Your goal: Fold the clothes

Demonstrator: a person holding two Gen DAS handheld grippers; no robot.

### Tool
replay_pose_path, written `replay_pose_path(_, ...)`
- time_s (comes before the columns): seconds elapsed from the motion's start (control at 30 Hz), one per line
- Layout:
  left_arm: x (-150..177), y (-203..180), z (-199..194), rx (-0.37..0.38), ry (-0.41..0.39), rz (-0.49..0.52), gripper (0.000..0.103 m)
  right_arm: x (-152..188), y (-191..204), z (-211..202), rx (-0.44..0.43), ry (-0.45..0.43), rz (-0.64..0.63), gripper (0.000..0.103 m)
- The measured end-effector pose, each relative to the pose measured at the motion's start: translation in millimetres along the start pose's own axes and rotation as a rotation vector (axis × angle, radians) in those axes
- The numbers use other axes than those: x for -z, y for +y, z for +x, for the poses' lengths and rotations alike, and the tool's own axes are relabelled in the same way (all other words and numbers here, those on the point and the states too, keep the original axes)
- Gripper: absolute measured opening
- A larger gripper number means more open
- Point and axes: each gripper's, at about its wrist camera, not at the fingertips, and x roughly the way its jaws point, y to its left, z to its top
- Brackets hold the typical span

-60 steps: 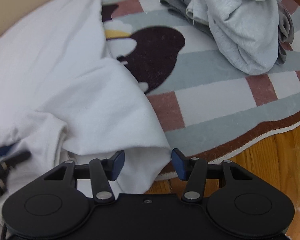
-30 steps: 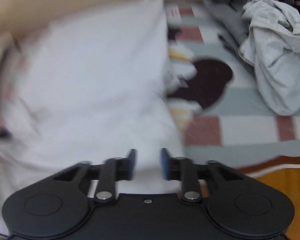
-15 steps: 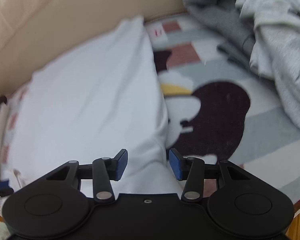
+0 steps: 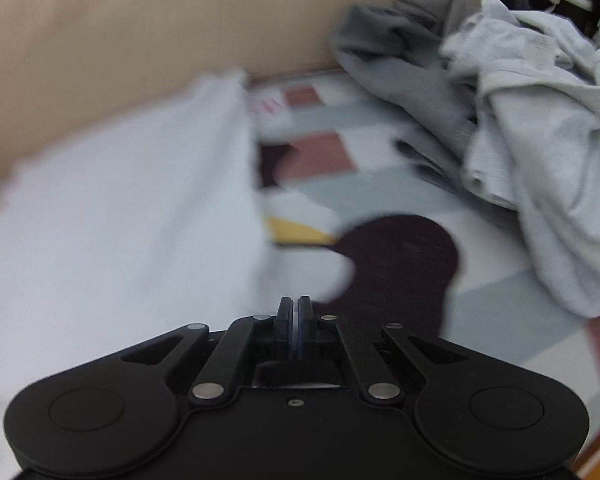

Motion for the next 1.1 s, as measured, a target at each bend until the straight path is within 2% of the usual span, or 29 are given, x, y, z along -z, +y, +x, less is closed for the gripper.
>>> replay_pose_path(0.03, -0.5, 1.3, -0.7, 0.003, 0.002, -0.005, 0.045, 0.5, -8.3, 3.6, 0.007, 0.028, 0.060, 0.002)
replay_pose_path(0.1, -1.9, 2.9, -4.1, 0.008, -0.002, -0.009, 0.045, -0.2, -31.4, -0.2, -0.087, 0.030, 0.257, 0.014)
replay_pose_path(0.13, -3.2, 2.2, -7.4, 0.008, -0.012, -0.006, 0.045, 0.5, -39.9, -5.8, -0.140, 0.044, 0.345, 0.014)
replay_pose_path(0.17, -4.4, 1.2, -11.5, 0.011, -0.024, 0.002, 0.045, 2.5, -43.0, -13.2, -0.186, 0.067, 0.389, 0.020)
replay_pose_path(0.2, -5.7, 0.1, -15.8, 0.014, -0.036, 0.010, 0.045, 4.5, -45.9, -20.7, -0.232, 0.091, 0.431, 0.031)
replay_pose_path(0.23, -6.9, -0.5, -20.0, 0.019, -0.044, 0.019, 0.045, 6.9, -44.2, -26.4, -0.248, 0.118, 0.411, 0.037)
replay_pose_path(0.27, -8.2, -1.2, -24.2, 0.024, -0.051, 0.028, 0.045, 9.3, -42.4, -32.0, -0.263, 0.146, 0.390, 0.047)
replay_pose_path(0.3, -9.8, -1.9, -27.3, 0.033, -0.052, 0.038, 0.046, 11.7, -40.6, -37.6, -0.279, 0.174, 0.368, 0.052)
replay_pose_path(0.43, -17.1, -11.1, -33.1, 0.062, -0.048, 0.087, 0.050, 21.2, -33.4, -60.1, -0.339, 0.284, 0.281, 0.052)
replay_pose_path(0.47, -17.4, -14.3, -32.1, 0.064, -0.045, 0.095, 0.051, 17.8, -34.9, -53.5, -0.354, 0.358, 0.270, 0.052)
replay_pose_path(0.53, -16.6, -21.0, -25.9, 0.085, -0.024, 0.097, 0.053, 11.1, -28.5, -50.3, -0.283, 0.441, 0.150, 0.052)
replay_pose_path(0.57, -15.4, -24.6, -20.9, 0.094, -0.005, 0.095, 0.054, 8.4, -22.2, -50.8, -0.252, 0.447, 0.059, 0.052)
replay_pose_path(0.6, -13.0, -28.7, -14.3, 0.073, 0.016, 0.109, 0.055, 5.8, -15.9, -51.3, -0.221, 0.451, -0.033, 0.052)
replay_pose_path(0.67, -8.0, -37.1, -0.8, 0.027, 0.058, 0.140, 0.057, 7.8, -8.1, -49.2, -0.262, 0.521, -0.157, 0.052)
replay_pose_path(0.8, 3.9, -56.0, 2.6, -0.051, 0.044, 0.280, 0.058, 24.3, 11.5, -59.8, -0.263, 0.579, -0.416, 0.052)
replay_pose_path(0.87, 5.5, -60.6, 4.8, -0.062, 0.047, 0.301, 0.065, 37.7, 20.9, -63.1, -0.213, 0.570, -0.501, 0.052)
replay_pose_path(0.97, 6.2, -61.3, 7.6, -0.060, 0.049, 0.293, 0.069, 53.9, 32.4, -54.6, -0.097, 0.557, -0.603, 0.051)
replay_pose_path(1.0, 5.2, -61.8, 8.2, -0.063, 0.050, 0.293, 0.069, 57.5, 35.7, -50.3, -0.064, 0.556, -0.629, 0.047)
replay_pose_path(1.03, 4.2, -62.5, 8.2, -0.066, 0.050, 0.292, 0.070, 57.7, 38.6, -48.2, -0.044, 0.528, -0.646, 0.036)
replay_pose_path(1.07, 3.2, -63.3, 8.1, -0.069, 0.050, 0.292, 0.070, 56.0, 40.8, -47.4, -0.037, 0.510, -0.644, 0.003)
replay_pose_path(1.1, 3.2, -60.5, 7.2, -0.069, 0.051, 0.279, 0.069, 53.0, 42.0, -47.0, -0.046, 0.507, -0.620, 0.002)
